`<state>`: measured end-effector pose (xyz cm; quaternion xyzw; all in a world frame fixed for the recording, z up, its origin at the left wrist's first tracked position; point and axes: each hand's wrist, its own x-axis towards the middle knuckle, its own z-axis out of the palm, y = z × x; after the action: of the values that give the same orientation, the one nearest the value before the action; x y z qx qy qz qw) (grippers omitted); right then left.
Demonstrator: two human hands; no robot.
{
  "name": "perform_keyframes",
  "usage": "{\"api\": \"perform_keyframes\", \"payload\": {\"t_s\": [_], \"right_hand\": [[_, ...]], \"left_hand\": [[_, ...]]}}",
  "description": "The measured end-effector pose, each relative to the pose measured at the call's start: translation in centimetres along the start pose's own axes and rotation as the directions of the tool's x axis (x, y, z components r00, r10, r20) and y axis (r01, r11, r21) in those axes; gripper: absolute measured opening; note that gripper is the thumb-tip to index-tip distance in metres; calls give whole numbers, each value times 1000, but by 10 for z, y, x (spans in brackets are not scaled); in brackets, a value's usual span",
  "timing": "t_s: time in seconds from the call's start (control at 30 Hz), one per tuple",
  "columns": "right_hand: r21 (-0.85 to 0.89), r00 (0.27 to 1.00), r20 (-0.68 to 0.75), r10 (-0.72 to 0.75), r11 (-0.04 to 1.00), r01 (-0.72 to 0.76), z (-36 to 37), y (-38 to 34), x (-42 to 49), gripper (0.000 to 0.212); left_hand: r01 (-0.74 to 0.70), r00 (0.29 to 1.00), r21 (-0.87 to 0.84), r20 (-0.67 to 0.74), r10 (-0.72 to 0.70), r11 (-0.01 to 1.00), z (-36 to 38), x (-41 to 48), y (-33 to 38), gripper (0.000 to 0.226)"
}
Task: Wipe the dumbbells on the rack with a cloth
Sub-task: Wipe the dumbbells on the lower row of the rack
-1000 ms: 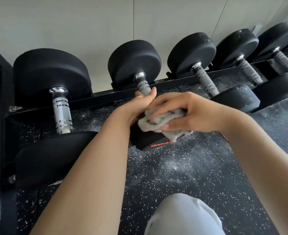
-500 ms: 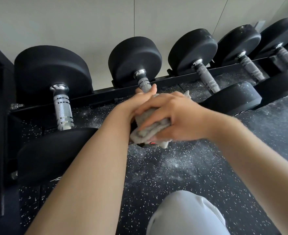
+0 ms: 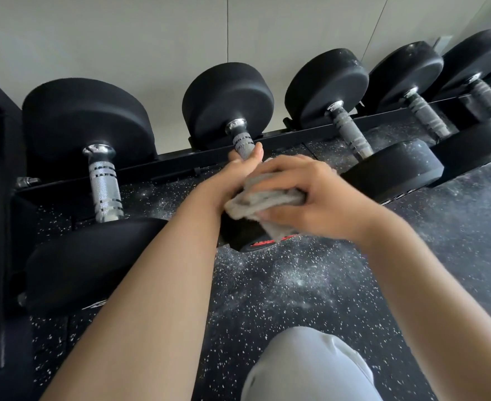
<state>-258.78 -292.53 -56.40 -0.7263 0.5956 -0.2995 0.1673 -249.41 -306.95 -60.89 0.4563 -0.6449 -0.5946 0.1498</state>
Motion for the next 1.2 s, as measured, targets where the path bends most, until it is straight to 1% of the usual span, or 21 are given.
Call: {"api": "perform_keyframes", "payload": {"t_s": [0.03,0.07,0.1,0.17,0.23,0.3,0.4,0.43,0.53,0.6,0.63,0.7,0.77,0.83,0.9,0.93,0.97,1.0,1.07,1.13,1.2], "right_hand": [[-142,999,-16,-43,989,40,6,-3,4,32],[-178,998,-11,-66,982,63,6,-4,6,33],[-131,996,0,-88,987,88,4,0,4,33],[25,992,-2,-127,992,127,-3,12,-4,35],[207,996,-28,-90,974,94,-9,25,-16,33],[390,999,-46,-12,920,29,-15,35,-29,30],[584,983,-100,151,809,-65,-17,49,-44,30],[601,967,-136,213,794,-90,-17,54,-47,27],[531,906,-267,328,835,-146,-10,72,-48,14],[515,870,-308,385,836,-187,-5,78,-47,14],[519,855,-328,402,833,-192,-3,79,-46,12],[498,830,-382,406,847,-186,-1,75,-42,16],[480,816,-430,387,863,-156,-6,68,-34,13],[479,803,-462,377,868,-132,-14,61,-21,8],[490,799,-465,381,863,-126,-22,57,-5,16],[501,801,-455,389,856,-130,-25,56,3,21],[518,810,-435,393,845,-131,-28,54,10,27],[537,824,-405,396,832,-136,-31,53,16,34],[542,858,-331,393,823,-169,-34,53,25,47],[494,886,-272,375,845,-205,-34,53,30,56],[477,901,-244,359,853,-211,-33,54,34,62]], "left_hand": [[8,1000,-22,11,-8,1000,0,-2,0,56],[20,1000,-38,22,-19,999,0,-1,-1,55],[18,999,-49,29,-17,999,0,-3,-1,57],[2,1000,-69,10,-1,998,2,-3,-2,59],[-29,999,-41,-33,28,999,2,-5,-2,57],[-41,998,1,-50,41,999,3,-9,1,54],[-44,998,-28,-46,43,999,2,-13,1,52],[-50,998,-36,-45,49,998,2,-15,0,53],[-44,998,-29,-48,43,999,1,-13,0,54],[-52,997,-8,-63,51,999,0,-16,1,53],[-57,996,-6,-74,57,998,-1,-16,1,52],[-63,992,10,-110,64,998,0,-15,1,54],[-74,978,30,-192,78,997,0,-16,2,51],[-121,939,70,-315,137,990,0,-15,3,44],[-235,859,158,-428,281,959,0,-16,5,32],[-297,818,186,-457,350,937,1,-16,7,26],[-357,794,169,-463,394,918,1,-17,11,22],[-410,791,114,-450,415,905,3,-18,17,20],[-478,816,3,-366,446,878,7,-22,32,29],[-499,844,-10,-232,483,867,8,-25,47,44],[-476,875,-16,-113,471,879,6,-22,54,50]]}}
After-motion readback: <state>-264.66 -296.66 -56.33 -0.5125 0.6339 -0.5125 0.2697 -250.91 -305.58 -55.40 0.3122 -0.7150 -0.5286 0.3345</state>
